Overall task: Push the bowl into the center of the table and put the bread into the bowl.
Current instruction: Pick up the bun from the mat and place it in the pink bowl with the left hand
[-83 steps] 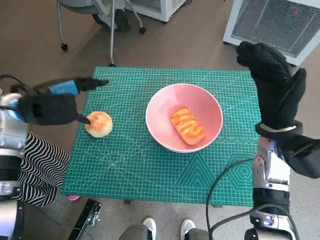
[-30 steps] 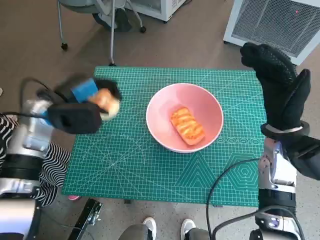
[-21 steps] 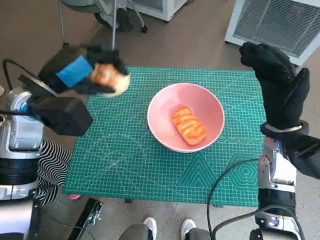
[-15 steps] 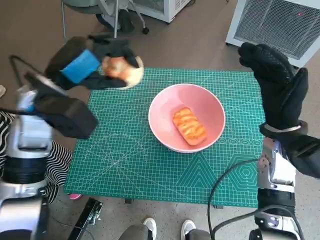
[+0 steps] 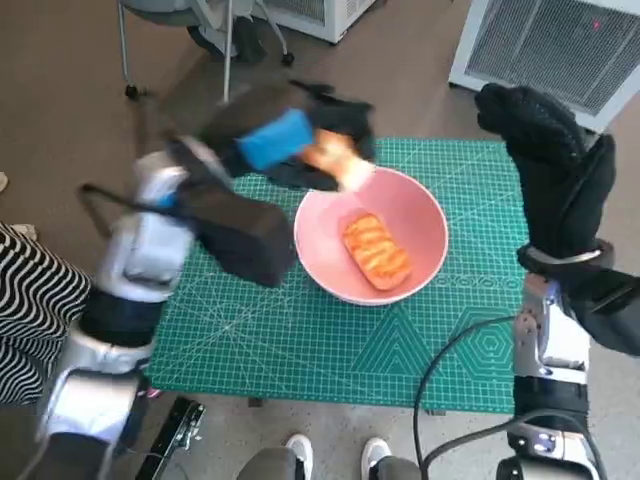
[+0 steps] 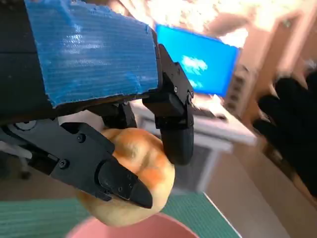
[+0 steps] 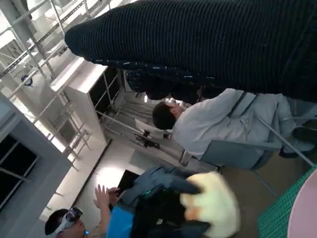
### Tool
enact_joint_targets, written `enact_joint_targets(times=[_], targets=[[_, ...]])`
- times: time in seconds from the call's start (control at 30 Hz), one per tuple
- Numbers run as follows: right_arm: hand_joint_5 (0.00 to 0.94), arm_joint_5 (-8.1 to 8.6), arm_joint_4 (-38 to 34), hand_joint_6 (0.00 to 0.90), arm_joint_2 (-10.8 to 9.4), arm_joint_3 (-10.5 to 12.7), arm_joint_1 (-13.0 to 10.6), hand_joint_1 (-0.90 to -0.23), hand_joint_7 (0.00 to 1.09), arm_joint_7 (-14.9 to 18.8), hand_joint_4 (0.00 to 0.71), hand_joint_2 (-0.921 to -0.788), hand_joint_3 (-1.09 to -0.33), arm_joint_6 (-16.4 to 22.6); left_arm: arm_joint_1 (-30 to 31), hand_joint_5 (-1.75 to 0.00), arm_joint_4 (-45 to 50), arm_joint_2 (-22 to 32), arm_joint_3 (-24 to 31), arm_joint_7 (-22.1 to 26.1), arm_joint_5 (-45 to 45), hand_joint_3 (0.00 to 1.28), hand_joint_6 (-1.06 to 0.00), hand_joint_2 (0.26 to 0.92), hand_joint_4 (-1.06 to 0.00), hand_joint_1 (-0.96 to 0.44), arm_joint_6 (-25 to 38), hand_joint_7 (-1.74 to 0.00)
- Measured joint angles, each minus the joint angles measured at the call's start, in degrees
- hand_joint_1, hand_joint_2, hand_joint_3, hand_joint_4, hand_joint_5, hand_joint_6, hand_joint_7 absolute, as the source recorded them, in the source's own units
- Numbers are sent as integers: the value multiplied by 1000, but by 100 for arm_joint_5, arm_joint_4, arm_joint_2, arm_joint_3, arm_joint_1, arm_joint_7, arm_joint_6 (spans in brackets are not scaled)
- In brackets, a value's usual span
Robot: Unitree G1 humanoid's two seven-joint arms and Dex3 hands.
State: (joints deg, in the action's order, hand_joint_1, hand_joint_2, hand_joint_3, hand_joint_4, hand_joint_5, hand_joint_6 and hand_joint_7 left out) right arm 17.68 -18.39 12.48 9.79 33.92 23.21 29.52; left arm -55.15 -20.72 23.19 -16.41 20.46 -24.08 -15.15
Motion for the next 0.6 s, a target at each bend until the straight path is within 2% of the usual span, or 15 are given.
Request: enact_joint_targets(times=[0.07,0.1,0.13,0.17,0.2,0.3,0.43,0.6], targets=[[1,-3,28,50,7,5,-24,-720,435,-1,168,-921,-706,18,-24,-1160,-286,-77,-102,-43,-65,117,-513,920,-689,-1,-157,-1273],[1,-4,41,49,13,14,-40,-719,435,-1,169,-921,-707,28,-25,-1186,-430,-109,-165,-55,-93,120,-480,920,-674,71,-238,-1171],[2,-4,49,49,19,20,-54,-719,435,-1,169,-921,-707,35,-24,-1220,-537,-131,-215,-55,-114,121,-473,921,-655,175,-312,-945],[2,-4,55,49,28,27,-72,-719,435,-1,169,-921,-708,41,-21,-1092,-644,-146,-278,-55,-143,111,-473,896,-596,138,-374,-747],[1,-5,61,48,35,33,-87,-720,435,-2,168,-921,-709,42,-21,-783,-726,-154,-325,-53,-181,82,-479,866,-576,25,-422,-573],[0,-8,84,46,52,43,-124,-726,434,-4,163,-921,-709,42,-18,-268,-863,-151,-445,53,-297,29,-445,818,-483,-153,-453,-255],[0,-8,124,45,83,58,-129,-729,434,-5,155,-921,-708,41,-18,-56,-845,-136,-545,513,-308,7,-364,771,-360,-238,-200,-80],[0,-7,170,46,87,81,-130,-729,435,-35,153,-921,-708,26,-14,-9,-669,-113,-542,1173,-192,2,-285,749,-221,-268,296,-15]])
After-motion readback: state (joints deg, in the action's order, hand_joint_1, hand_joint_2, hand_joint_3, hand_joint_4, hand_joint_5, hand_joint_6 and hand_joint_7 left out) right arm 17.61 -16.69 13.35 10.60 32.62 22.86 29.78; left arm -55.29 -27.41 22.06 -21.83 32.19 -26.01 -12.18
